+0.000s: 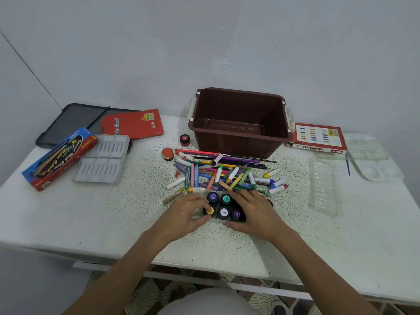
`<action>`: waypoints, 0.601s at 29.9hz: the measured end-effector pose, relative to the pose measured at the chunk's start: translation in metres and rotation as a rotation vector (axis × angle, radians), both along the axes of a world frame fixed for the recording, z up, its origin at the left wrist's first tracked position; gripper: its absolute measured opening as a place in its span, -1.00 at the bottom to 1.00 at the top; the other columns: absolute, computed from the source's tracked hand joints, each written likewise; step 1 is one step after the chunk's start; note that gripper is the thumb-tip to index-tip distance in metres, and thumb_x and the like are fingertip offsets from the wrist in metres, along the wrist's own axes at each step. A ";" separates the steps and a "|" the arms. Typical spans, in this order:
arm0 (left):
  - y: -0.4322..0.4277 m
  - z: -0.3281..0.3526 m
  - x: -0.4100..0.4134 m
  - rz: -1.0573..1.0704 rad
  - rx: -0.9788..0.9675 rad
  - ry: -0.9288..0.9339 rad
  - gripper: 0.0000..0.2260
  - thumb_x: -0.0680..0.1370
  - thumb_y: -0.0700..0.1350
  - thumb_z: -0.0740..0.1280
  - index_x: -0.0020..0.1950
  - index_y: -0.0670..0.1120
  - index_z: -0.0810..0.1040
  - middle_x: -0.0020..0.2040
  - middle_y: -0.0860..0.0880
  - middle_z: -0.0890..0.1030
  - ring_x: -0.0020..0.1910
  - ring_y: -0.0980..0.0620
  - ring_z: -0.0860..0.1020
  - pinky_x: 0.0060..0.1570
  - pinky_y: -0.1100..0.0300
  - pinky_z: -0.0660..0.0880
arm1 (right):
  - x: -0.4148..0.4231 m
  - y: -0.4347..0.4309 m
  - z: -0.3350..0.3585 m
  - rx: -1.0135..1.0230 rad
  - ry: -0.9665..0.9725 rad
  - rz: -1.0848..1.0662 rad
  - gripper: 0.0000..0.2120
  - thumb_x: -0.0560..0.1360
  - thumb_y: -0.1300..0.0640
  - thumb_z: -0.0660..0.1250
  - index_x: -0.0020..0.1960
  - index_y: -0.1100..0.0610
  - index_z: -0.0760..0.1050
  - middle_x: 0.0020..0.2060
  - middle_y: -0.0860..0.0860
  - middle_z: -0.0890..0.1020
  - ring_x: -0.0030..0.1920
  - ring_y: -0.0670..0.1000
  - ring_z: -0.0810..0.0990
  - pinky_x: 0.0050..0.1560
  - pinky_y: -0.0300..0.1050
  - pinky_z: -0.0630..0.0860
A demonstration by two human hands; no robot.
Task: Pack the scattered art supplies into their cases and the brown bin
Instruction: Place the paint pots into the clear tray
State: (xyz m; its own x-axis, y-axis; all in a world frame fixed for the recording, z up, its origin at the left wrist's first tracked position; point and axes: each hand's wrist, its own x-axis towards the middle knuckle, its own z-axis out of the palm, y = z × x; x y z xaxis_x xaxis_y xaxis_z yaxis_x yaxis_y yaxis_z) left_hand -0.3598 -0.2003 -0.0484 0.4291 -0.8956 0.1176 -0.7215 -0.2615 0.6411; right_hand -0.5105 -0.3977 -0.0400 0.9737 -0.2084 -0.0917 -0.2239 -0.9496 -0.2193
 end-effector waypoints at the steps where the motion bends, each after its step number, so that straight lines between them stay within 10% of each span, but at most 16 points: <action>1: 0.001 0.001 0.002 0.011 -0.009 0.008 -0.81 0.50 0.08 0.39 0.02 0.02 0.66 0.07 0.14 0.59 0.06 0.21 0.52 0.07 0.41 0.34 | 0.000 0.000 0.000 0.000 0.003 -0.001 -0.16 0.41 -0.40 0.28 0.54 0.01 0.20 0.36 -0.03 0.42 0.28 0.07 0.39 0.31 0.04 0.36; 12: -0.012 0.013 0.076 0.346 -0.082 -0.167 -0.90 0.55 -0.14 0.37 0.04 -0.07 0.62 -0.05 0.02 0.64 -0.11 0.08 0.56 -0.11 0.15 0.48 | 0.005 0.004 0.013 0.016 0.050 -0.009 -0.18 0.43 -0.35 0.31 0.54 -0.01 0.17 0.38 -0.03 0.33 0.35 0.06 0.31 0.37 0.01 0.27; 18: -0.029 0.011 0.117 0.441 0.081 -0.304 -0.68 0.52 -0.20 0.36 0.28 -0.10 0.52 0.21 -0.15 0.53 0.15 -0.16 0.47 0.03 -0.04 0.47 | 0.013 0.007 0.015 0.012 0.081 -0.007 -0.19 0.40 -0.31 0.35 0.51 0.02 0.18 0.30 -0.03 0.32 0.30 0.04 0.28 0.36 -0.02 0.29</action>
State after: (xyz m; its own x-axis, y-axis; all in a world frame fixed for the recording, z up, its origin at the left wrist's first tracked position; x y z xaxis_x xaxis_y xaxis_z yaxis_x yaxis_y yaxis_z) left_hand -0.2432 -0.2296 -0.0374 0.7237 -0.6496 0.2329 -0.6819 -0.6213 0.3860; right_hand -0.4977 -0.3905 -0.0246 0.9617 -0.2132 -0.1724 -0.2475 -0.9455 -0.2116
